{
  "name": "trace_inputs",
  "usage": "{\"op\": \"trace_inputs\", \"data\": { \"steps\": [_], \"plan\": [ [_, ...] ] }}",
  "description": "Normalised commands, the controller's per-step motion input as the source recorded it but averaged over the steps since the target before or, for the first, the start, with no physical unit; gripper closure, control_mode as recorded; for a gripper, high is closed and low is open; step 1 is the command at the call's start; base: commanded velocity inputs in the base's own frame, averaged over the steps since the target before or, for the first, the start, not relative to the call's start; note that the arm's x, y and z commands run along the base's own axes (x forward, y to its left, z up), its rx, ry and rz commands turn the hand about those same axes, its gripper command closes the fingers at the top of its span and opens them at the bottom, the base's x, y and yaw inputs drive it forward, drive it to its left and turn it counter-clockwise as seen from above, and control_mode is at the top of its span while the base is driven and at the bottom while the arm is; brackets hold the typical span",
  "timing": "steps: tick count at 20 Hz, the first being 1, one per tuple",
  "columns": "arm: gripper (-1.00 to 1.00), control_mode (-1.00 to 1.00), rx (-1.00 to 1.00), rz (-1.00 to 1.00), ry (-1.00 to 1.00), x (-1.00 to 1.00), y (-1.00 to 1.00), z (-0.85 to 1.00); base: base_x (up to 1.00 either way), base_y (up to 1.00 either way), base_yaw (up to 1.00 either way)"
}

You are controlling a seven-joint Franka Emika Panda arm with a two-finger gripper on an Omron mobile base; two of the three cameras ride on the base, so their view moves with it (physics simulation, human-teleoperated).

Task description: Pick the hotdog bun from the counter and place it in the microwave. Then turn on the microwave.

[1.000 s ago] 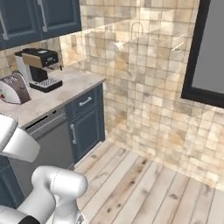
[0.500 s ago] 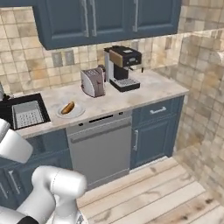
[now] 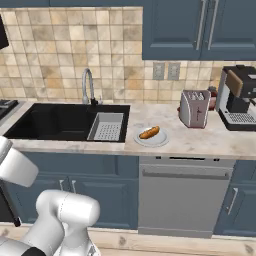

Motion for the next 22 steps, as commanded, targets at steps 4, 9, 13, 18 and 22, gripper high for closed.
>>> {"op": "trace_inputs", "data": {
  "steps": [4, 9, 13, 18, 22],
  "plan": [
    [-1.0, 1.0, 0.0, 0.0, 0.0, 0.0, 0.0, 0.0, 0.53, -0.1, 0.64],
    [-1.0, 1.0, 0.0, 0.0, 0.0, 0.0, 0.0, 0.0, 0.54, -0.35, 0.24],
    [-1.0, 1.0, 0.0, 0.0, 0.0, 0.0, 0.0, 0.0, 0.46, -0.52, 0.01],
    [-1.0, 1.0, 0.0, 0.0, 0.0, 0.0, 0.0, 0.0, 0.33, -0.44, 0.0],
    [-1.0, 1.0, 0.0, 0.0, 0.0, 0.0, 0.0, 0.0, 0.4, -0.3, 0.0]
  ]
}}
